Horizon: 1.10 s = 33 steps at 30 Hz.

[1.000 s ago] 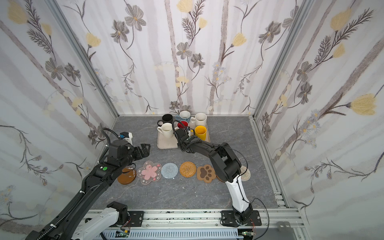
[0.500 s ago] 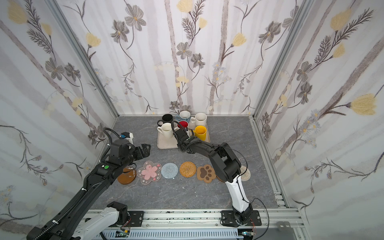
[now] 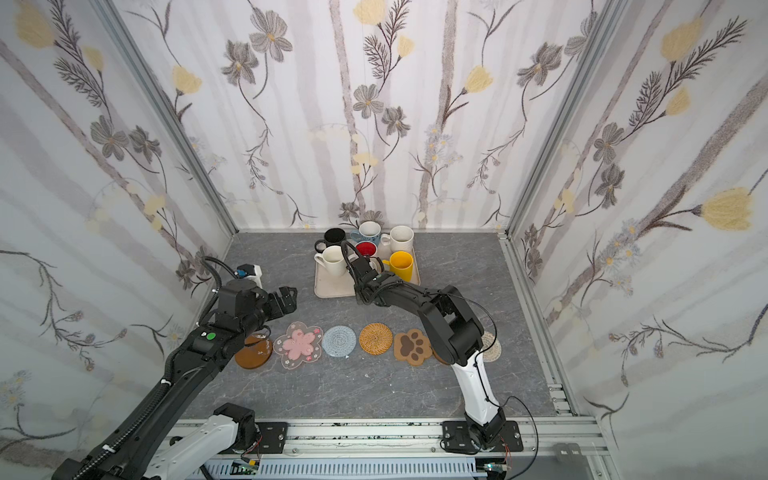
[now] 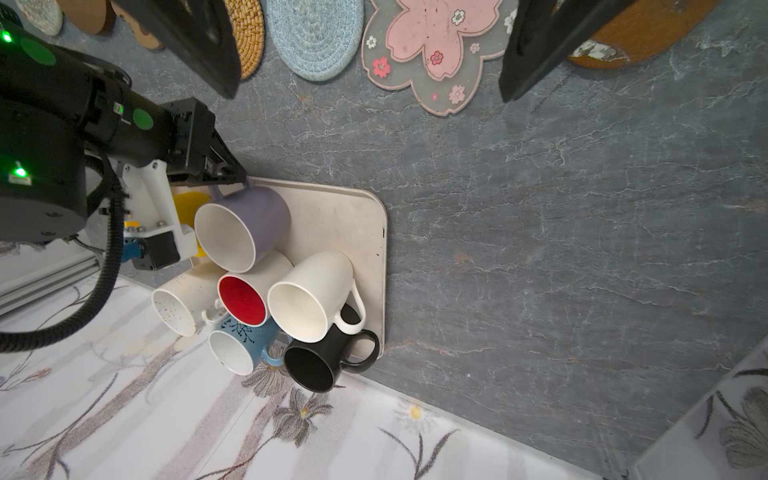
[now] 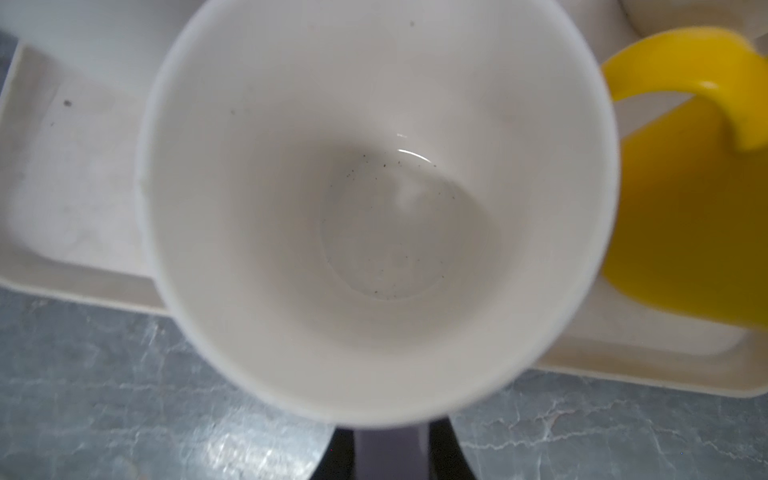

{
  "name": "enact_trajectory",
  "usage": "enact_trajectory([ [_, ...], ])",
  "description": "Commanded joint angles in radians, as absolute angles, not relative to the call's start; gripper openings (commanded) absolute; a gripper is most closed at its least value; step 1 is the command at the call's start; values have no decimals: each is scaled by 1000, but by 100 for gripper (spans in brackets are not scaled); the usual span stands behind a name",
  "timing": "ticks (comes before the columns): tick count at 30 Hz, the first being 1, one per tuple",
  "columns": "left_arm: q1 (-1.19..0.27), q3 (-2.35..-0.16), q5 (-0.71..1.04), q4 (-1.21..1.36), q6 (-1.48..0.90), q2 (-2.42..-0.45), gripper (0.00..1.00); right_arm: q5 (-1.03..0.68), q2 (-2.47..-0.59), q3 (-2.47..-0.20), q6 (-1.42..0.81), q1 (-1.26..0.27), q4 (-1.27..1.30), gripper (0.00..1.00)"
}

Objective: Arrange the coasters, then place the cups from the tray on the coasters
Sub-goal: 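Grasp the lavender mug by its rim with the right gripper and lift it, then carry the lavender mug toward the brown coaster with the right gripper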

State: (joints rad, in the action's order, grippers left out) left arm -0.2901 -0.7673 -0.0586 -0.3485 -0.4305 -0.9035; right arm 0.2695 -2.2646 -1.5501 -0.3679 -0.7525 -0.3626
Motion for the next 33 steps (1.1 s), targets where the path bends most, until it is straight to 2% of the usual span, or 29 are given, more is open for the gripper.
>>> enact_trajectory([
  [1,-285,-777,-136,-341,-443,-886,100,316,-2220,-1521,-282,-771,-298,0],
  [11,-277,-801,-192,-337,-442,-906,100,322,-2089,-1459,-181,-791,-198,0],
  [17,-275,-843,-235,-337,-429,-858,100,211,-2015,-1425,-124,-814,-143,0],
  [25,-275,-932,-275,-334,-430,-835,100,102,-1981,-1402,-69,-958,-53,0],
  [33,-273,-1102,-265,-347,-472,-836,100,-5,-2030,-1395,-106,-1070,101,0],
])
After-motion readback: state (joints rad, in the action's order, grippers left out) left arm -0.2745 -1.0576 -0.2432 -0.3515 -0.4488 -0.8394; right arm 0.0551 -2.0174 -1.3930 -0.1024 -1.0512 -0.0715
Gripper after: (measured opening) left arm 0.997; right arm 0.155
